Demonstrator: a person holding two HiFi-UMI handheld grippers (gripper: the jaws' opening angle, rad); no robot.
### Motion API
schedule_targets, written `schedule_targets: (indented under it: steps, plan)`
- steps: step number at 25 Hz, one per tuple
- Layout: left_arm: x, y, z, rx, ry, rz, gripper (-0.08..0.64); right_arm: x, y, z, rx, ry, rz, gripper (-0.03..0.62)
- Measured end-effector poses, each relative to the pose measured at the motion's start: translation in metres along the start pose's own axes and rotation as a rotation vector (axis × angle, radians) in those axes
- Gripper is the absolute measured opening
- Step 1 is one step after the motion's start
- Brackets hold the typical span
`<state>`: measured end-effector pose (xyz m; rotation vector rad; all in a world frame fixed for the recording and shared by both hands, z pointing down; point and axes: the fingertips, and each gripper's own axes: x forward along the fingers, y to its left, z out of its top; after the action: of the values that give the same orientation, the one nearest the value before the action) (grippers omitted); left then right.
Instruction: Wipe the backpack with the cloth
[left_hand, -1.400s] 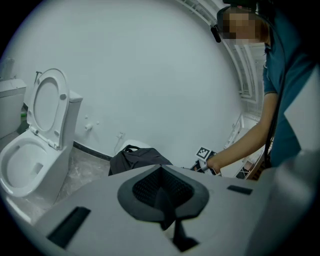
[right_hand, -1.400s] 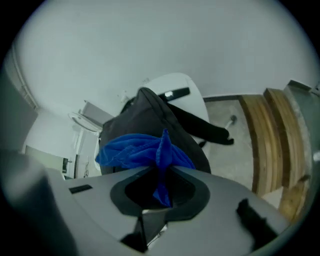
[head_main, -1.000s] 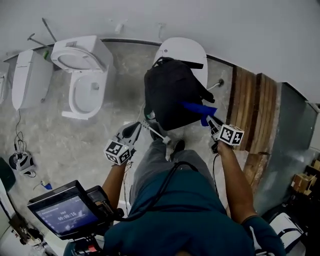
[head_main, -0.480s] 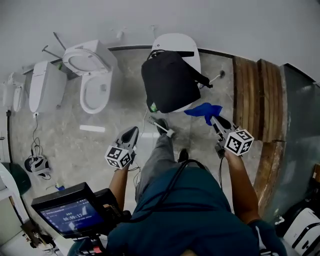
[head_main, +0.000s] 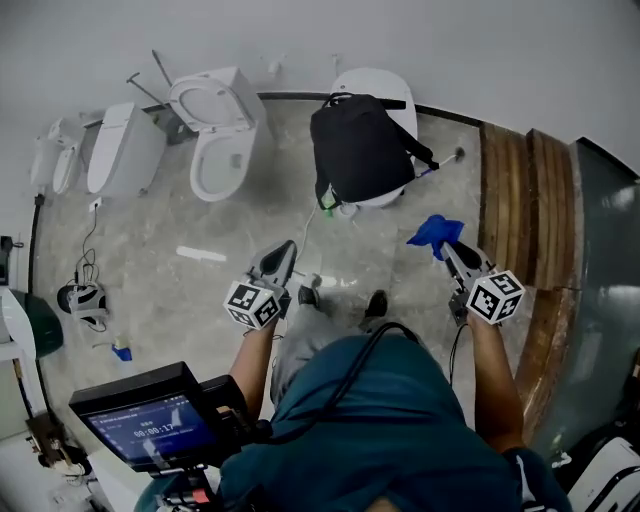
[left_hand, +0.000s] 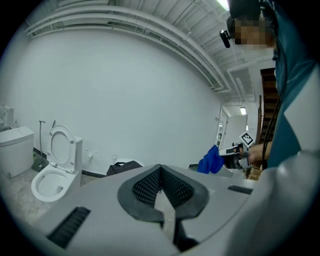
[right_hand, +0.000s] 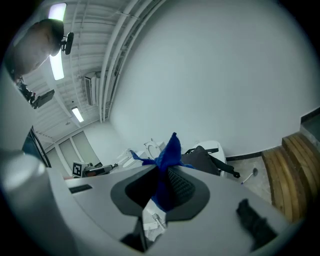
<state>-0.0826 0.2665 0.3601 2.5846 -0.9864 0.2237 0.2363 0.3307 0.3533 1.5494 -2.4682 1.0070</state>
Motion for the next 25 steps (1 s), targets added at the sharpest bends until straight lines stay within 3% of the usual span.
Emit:
schedule_targets:
  steps: [4, 8, 12, 19, 25]
  plan:
    - [-0.029, -0.036, 0.029, 0.079, -0.06, -0.097, 0.005, -0.015, 0.055, 0.0, -0.046, -0.064, 0.015, 0.051]
    - [-0.092, -0.056, 0.042, 0.119, -0.109, -0.159, 0.005, -0.026, 0.138, -0.003, -0.122, -0.156, 0.043, 0.051]
    - [-0.158, -0.078, 0.054, 0.167, -0.145, -0.22, 0.006, -0.064, 0.217, -0.01, -0.153, -0.289, 0.011, 0.051]
    - [-0.267, -0.094, 0.061, 0.165, -0.204, -0.229, 0.005, -0.13, 0.317, -0.035, -0.179, -0.406, -0.029, 0.052]
    - [-0.317, -0.146, 0.058, 0.189, -0.236, -0.196, 0.005, -0.215, 0.349, -0.051, -0.237, -0.444, -0.03, 0.052]
